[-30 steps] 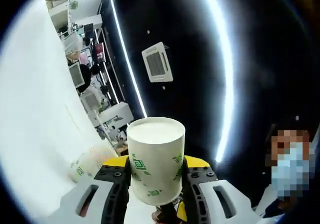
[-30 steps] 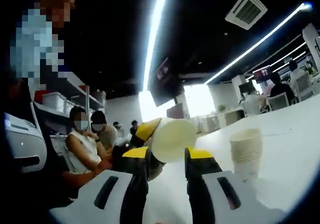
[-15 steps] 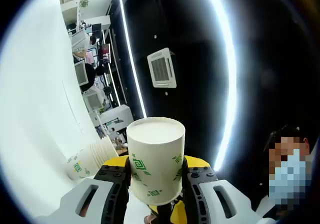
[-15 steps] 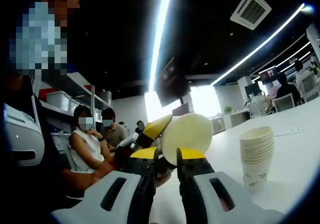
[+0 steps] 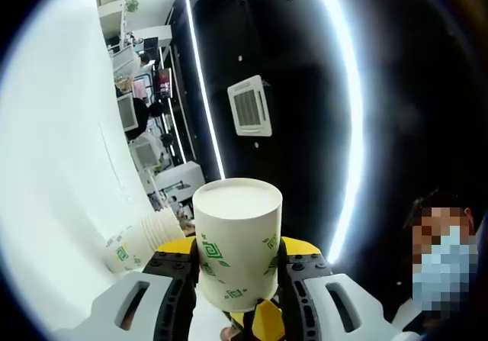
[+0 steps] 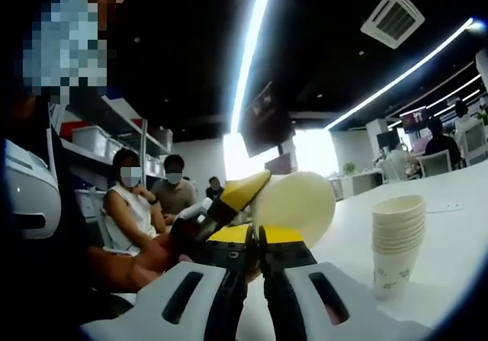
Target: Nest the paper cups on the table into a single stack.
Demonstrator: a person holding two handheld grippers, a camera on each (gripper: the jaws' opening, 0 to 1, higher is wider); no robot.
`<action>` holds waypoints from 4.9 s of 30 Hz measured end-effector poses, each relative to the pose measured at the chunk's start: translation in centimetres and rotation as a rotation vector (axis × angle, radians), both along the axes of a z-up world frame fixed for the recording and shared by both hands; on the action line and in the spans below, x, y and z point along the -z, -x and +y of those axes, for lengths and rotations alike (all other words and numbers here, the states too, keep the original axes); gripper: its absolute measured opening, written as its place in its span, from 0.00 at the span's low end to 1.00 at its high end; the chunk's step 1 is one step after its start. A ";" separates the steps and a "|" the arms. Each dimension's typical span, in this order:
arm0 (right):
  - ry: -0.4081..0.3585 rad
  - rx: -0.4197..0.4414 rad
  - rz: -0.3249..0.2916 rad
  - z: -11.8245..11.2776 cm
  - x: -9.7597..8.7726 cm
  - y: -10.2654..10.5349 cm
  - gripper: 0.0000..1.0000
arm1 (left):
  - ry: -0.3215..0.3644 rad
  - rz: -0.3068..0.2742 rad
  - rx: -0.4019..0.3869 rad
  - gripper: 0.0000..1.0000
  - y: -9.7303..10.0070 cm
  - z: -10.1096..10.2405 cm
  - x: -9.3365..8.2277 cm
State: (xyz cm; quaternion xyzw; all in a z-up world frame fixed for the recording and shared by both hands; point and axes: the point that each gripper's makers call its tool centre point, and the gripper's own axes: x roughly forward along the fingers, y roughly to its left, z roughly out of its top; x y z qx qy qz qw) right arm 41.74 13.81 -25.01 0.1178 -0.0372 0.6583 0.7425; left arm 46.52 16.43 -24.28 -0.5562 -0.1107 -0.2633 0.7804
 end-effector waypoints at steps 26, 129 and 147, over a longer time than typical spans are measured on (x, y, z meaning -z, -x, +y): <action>-0.011 0.024 -0.001 -0.9 -0.4 -0.5 0.03 | -0.057 -0.005 0.005 0.46 1.0 -0.1 0.6; 1.088 -0.104 -1.350 -4.3 4.1 1.4 0.05 | -1.811 -0.394 -0.087 0.47 2.8 -5.5 2.9; 0.999 -0.047 -1.266 -4.9 2.3 0.9 0.14 | -1.688 -0.356 -0.090 0.46 2.3 -4.7 2.3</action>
